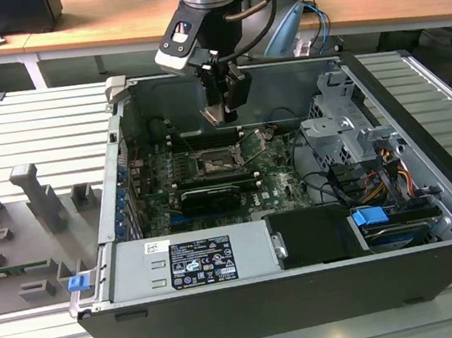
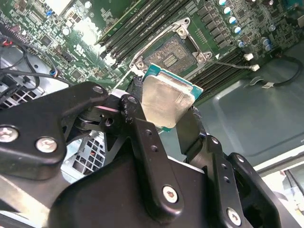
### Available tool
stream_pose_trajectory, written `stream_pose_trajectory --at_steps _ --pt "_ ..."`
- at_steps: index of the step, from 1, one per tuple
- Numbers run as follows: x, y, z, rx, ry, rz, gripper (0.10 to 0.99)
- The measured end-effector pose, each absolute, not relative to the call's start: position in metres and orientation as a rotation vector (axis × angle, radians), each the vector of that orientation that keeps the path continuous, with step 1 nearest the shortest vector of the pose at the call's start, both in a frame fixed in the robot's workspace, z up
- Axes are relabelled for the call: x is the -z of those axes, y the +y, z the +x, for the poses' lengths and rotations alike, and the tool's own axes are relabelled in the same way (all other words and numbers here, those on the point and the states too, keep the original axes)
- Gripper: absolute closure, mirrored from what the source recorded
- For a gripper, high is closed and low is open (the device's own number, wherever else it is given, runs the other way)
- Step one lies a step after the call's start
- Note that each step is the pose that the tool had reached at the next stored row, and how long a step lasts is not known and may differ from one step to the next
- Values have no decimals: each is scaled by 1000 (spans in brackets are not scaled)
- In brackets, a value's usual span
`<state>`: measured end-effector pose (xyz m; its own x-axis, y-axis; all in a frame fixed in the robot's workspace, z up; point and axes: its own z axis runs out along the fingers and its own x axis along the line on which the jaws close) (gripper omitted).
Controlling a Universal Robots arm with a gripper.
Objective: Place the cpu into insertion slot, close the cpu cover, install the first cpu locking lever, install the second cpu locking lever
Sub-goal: 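Place the cpu into insertion slot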
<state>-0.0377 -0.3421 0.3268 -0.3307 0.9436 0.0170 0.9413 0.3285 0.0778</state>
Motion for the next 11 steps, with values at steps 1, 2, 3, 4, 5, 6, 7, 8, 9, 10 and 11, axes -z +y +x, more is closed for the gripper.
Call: stream_pose_trajectory --at_steps 1,2,3,4,5,6,7,8,9,10,11 --pt "-326 -342 -38 -114 2523 1814 557" --pt "-325 -342 -38 -113 2518 1821 557" --pt "-325 -342 -38 -113 2513 1828 557" --pt "-325 -342 -38 -113 2506 1837 557" --pt "-324 -342 -38 -113 2500 1844 557" --pt "-324 -342 -38 -113 2491 1856 557" --pt "-323 -342 -38 -112 2480 1871 557" --pt "-323 -342 -38 -112 2471 1882 557" --pt "-322 -342 -38 -112 2455 1902 557" --pt "-322 -342 -38 -111 2443 1916 557" --pt "-321 -342 -38 -111 2429 1933 557"
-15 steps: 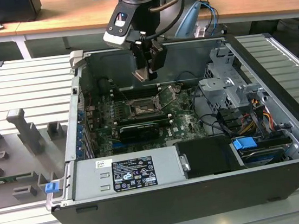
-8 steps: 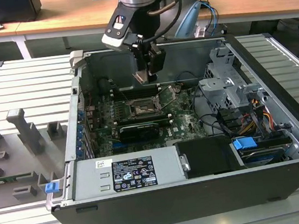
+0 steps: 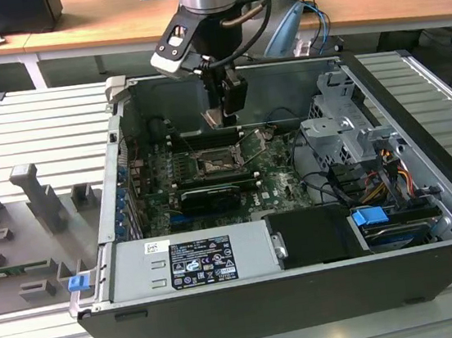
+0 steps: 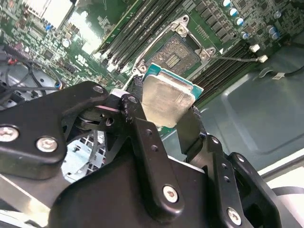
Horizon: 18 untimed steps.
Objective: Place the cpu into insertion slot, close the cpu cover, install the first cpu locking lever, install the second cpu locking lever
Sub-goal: 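Place the cpu into insertion slot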
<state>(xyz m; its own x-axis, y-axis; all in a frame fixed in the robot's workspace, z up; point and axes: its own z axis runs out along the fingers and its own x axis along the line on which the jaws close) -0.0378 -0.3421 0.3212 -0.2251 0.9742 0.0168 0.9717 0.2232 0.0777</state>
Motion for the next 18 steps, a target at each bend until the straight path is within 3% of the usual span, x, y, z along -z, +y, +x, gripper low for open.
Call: stream_pose_trajectory --at_steps 18 --pt "-307 -342 -40 -107 2303 2076 557"
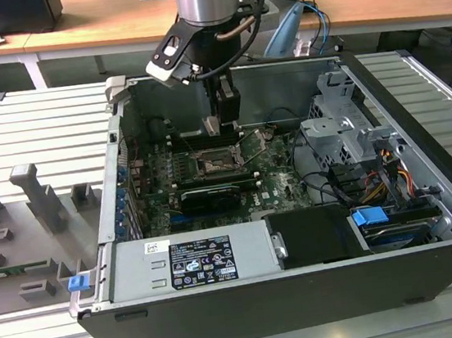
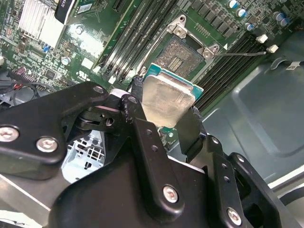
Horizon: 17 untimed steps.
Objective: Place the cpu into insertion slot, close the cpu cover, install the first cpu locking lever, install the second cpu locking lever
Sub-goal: 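Place the cpu into insertion slot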
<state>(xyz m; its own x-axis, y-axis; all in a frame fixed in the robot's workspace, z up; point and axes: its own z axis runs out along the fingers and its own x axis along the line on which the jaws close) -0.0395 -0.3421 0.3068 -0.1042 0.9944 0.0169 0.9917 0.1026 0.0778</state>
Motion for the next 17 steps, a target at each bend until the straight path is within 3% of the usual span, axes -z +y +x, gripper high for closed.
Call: stream_pose_trajectory --at_steps 17 --pt "-289 -342 -40 -88 2193 2160 557"
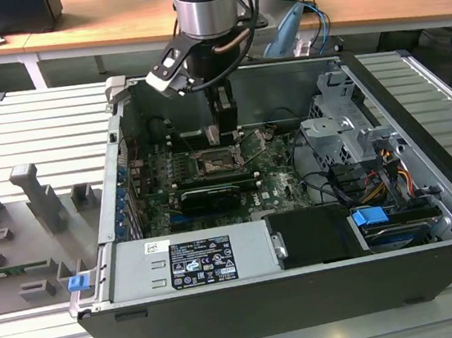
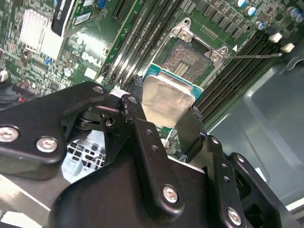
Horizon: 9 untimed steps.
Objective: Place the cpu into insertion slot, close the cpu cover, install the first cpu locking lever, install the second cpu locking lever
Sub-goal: 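Place the cpu into insertion slot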
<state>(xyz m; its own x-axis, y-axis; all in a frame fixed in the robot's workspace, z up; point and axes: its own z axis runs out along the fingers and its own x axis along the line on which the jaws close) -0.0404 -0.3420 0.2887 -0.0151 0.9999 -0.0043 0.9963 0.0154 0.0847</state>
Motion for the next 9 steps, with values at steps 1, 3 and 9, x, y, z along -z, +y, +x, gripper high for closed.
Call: stream_pose_trajectory --at_steps 1,3,9 --pt "-287 -342 -40 -88 2172 2180 557" --pt "-284 -342 -40 -86 2131 2218 557" --pt "-269 -339 -47 -88 2112 2234 557"
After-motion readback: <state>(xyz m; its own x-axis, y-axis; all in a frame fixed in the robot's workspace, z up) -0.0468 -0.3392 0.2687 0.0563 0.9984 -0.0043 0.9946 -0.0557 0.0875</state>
